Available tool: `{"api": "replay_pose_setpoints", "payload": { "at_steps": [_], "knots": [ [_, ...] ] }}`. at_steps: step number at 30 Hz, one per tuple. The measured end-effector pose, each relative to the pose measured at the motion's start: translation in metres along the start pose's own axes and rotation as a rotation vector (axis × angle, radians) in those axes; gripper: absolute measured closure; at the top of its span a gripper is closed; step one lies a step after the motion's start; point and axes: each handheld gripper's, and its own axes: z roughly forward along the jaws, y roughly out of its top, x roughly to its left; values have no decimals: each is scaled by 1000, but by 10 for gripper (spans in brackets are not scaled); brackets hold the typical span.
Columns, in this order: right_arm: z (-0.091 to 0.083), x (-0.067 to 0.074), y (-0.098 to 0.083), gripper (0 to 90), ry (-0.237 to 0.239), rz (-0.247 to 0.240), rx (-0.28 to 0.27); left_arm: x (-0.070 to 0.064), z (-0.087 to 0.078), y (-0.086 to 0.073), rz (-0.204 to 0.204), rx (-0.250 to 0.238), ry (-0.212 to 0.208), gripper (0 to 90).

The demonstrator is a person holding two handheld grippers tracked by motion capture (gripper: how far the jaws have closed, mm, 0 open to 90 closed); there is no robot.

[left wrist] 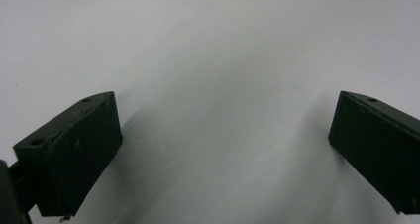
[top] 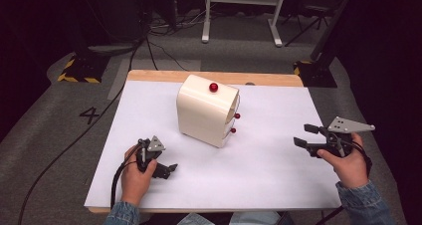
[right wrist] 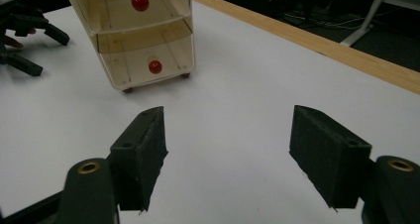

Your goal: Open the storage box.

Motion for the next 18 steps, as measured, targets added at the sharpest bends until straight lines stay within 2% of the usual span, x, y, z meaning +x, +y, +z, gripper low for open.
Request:
{"api": "replay_pose_setpoints", "payload": {
  "at_steps": [1, 5, 9, 10, 11, 13, 15, 18],
  "knots": [
    [6, 2, 6, 308, 16, 0, -5, 0, 0, 0, 0, 0, 0, 0],
    [16, 3, 13, 315, 29, -2, -14, 0, 0, 0, 0, 2, -2, 0],
    [31, 6, 22, 362, 55, -14, -23, 0, 0, 0, -1, 3, -2, 0],
    [39, 7, 27, 397, 82, -21, -34, 0, 0, 0, -1, 4, -2, 0],
    [39, 7, 27, 397, 82, -21, -34, 0, 0, 0, -1, 4, -2, 0],
    [51, 9, 33, 421, 96, -21, -21, 0, 0, 0, -2, 4, -3, 0],
    [59, 10, 36, 460, 90, -38, -18, 0, 0, 0, -2, 4, -3, 0],
    [74, 13, 40, 482, 111, -66, -12, 0, 0, 0, -2, 4, -3, 0]
  ]
}}
